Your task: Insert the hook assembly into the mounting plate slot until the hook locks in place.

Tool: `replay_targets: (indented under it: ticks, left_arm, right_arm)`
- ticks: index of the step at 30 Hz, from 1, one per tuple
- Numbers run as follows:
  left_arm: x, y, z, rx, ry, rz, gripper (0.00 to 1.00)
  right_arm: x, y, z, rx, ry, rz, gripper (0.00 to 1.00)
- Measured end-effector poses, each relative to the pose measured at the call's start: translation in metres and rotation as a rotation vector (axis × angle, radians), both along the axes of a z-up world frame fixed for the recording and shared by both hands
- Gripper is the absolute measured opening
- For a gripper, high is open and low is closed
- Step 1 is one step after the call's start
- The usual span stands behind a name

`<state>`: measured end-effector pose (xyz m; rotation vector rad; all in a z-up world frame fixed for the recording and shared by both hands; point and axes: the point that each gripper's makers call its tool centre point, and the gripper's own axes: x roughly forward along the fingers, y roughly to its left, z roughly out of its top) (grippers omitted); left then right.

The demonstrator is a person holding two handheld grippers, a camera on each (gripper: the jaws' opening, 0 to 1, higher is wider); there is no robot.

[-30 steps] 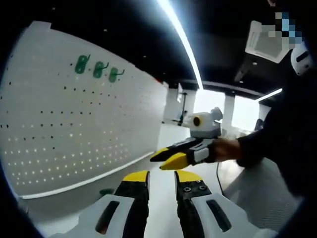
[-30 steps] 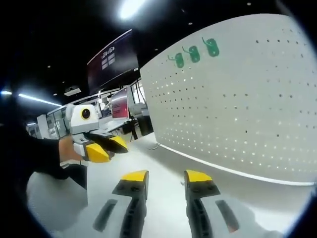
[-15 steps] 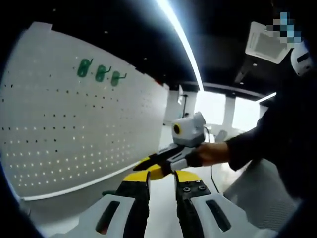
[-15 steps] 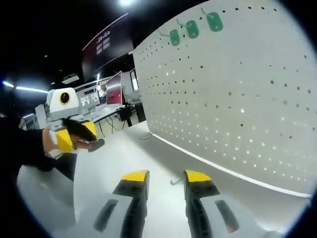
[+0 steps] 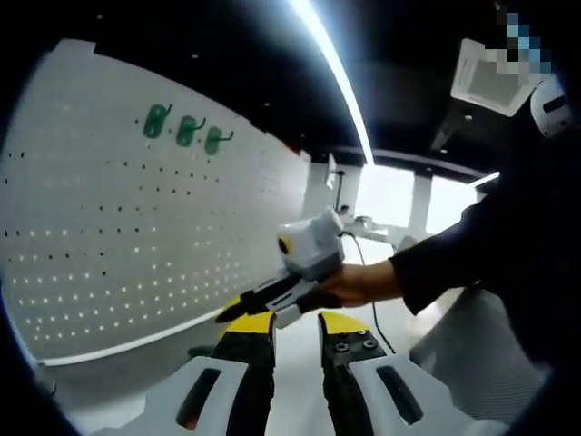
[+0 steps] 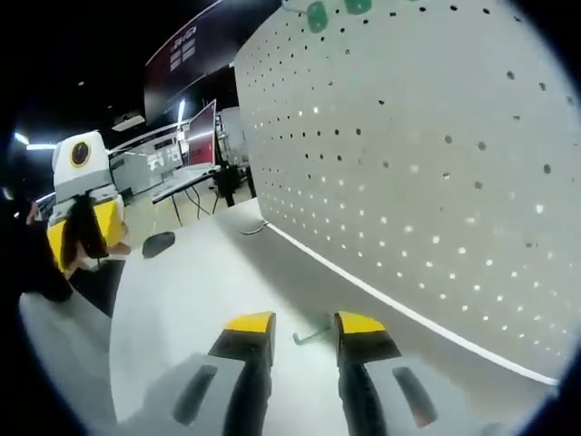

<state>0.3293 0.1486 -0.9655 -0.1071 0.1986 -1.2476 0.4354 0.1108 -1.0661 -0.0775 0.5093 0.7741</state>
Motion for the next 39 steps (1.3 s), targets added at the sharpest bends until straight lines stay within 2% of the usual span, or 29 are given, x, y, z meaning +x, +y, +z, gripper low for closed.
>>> replay_targets:
  ticks: [5, 9, 13, 17, 27, 32, 39]
  left_arm:
    - [0.001, 0.001, -0.001, 0.003, 0.007, -0.001, 0.18]
    - [0.001, 0.001, -0.002, 0.008, 0.008, -0.002, 0.17]
    - [0.001, 0.002, -0.003, 0.011, 0.01, -0.002, 0.16]
    - [0.002, 0.002, -0.006, 0.02, 0.012, -0.004, 0.16]
    - [0.002, 0.002, -0.007, 0.026, 0.014, -0.009, 0.14]
    - [0.002, 0.002, -0.007, 0.024, 0.013, -0.007, 0.13]
    - [0.002, 0.002, -0.006, 0.024, 0.015, -0.006, 0.12]
  right_arm:
    - [0.008, 0.005, -0.013, -0.034, 0.019, 0.017, 0.23]
    - [0.016, 0.005, -0.022, -0.058, 0.041, 0.009, 0.22]
    - [0.023, 0.003, -0.034, -0.121, 0.058, 0.005, 0.19]
    - [0.027, 0.002, -0.039, -0.137, 0.065, -0.004, 0.17]
    - [0.03, 0.012, -0.05, -0.194, 0.044, 0.047, 0.1]
    - [0.032, 0.014, -0.049, -0.208, 0.028, 0.061, 0.08]
    - [0.034, 0.018, -0.051, -0.267, 0.002, 0.089, 0.03]
